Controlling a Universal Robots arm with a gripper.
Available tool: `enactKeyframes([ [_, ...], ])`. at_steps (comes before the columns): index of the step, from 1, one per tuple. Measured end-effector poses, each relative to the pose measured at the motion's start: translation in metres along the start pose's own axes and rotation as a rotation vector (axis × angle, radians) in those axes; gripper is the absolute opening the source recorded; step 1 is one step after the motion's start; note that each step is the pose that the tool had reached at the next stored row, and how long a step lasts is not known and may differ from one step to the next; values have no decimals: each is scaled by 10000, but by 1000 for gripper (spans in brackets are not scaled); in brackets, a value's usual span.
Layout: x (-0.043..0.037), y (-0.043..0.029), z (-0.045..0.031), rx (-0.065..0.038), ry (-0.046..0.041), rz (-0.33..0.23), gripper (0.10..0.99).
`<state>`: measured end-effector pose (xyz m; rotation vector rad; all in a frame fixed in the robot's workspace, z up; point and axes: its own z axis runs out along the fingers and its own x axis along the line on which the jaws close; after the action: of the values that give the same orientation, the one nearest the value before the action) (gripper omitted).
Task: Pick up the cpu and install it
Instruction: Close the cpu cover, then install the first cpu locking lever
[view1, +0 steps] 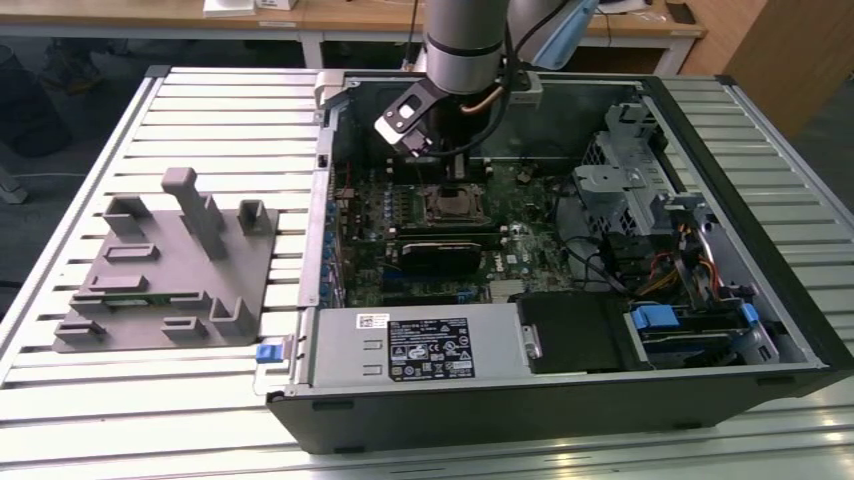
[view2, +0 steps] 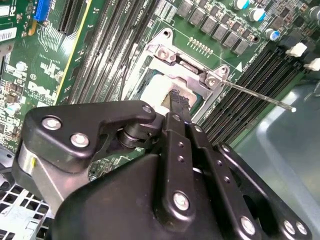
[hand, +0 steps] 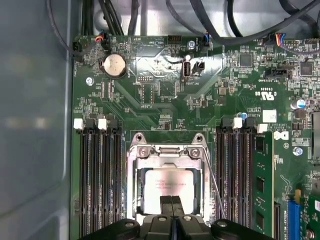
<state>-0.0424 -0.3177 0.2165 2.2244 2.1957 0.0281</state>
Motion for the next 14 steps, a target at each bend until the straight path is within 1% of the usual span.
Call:
enactKeyframes([
  [5,0,29,1,0,0,0,106],
  [14,1,34,-5,2,-3,0,106],
])
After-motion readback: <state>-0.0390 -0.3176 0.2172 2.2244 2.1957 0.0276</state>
